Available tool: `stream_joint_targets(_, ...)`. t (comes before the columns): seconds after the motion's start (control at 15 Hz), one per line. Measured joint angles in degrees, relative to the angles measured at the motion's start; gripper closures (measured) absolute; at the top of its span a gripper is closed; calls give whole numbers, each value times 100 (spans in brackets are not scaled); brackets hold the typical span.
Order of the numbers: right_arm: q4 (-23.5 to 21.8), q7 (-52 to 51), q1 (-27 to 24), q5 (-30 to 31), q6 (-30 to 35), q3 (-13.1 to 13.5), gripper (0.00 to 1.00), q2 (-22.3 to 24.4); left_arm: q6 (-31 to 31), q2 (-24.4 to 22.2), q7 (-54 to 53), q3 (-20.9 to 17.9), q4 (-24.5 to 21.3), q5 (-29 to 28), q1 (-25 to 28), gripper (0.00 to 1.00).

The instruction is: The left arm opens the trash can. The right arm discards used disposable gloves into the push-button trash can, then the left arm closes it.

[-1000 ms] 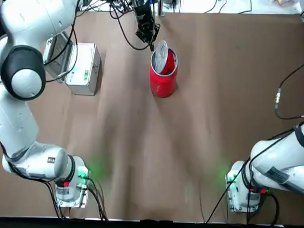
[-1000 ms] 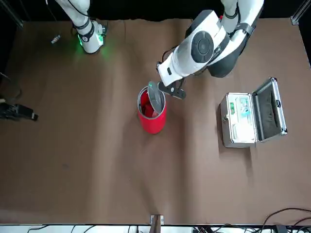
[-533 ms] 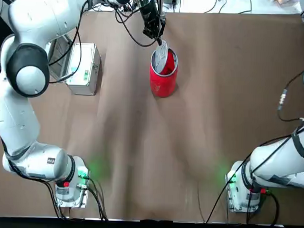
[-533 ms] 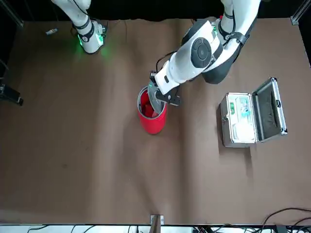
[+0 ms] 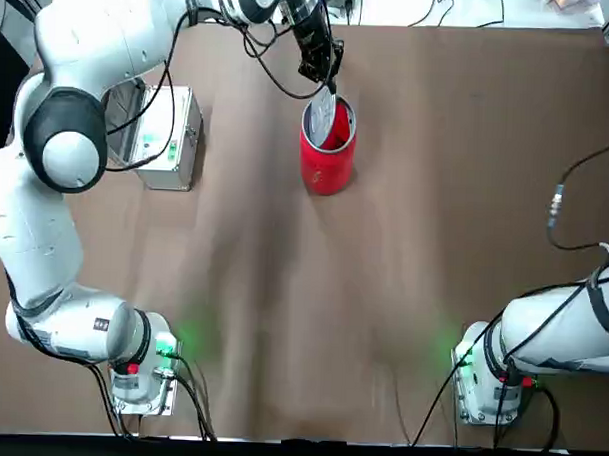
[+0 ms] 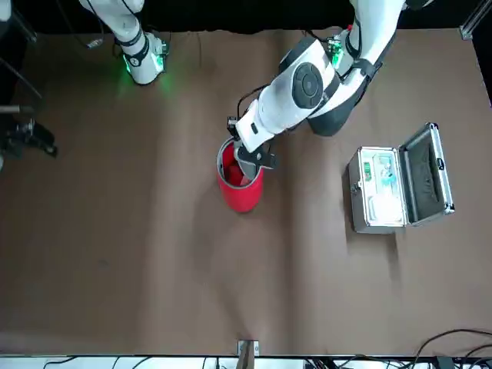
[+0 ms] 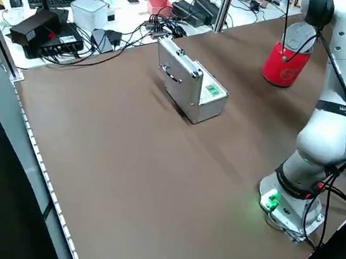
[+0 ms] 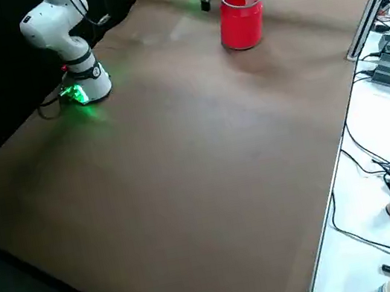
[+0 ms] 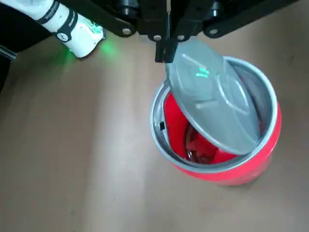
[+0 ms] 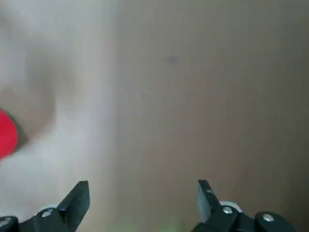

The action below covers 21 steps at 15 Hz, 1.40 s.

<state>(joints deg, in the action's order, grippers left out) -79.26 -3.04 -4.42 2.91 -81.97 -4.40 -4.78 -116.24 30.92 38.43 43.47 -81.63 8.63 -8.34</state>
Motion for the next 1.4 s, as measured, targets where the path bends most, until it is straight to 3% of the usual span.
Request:
stream_joint_targets(0.2, -134, -190, -72, 0, 91, 44, 1, 233, -90, 78, 84, -1, 1, -177, -73, 99)
stream_joint_targets(1.4, -139, -279, -6, -3, -185, -26, 1, 242, 56, 131, 313, -20, 24, -534, -181, 99)
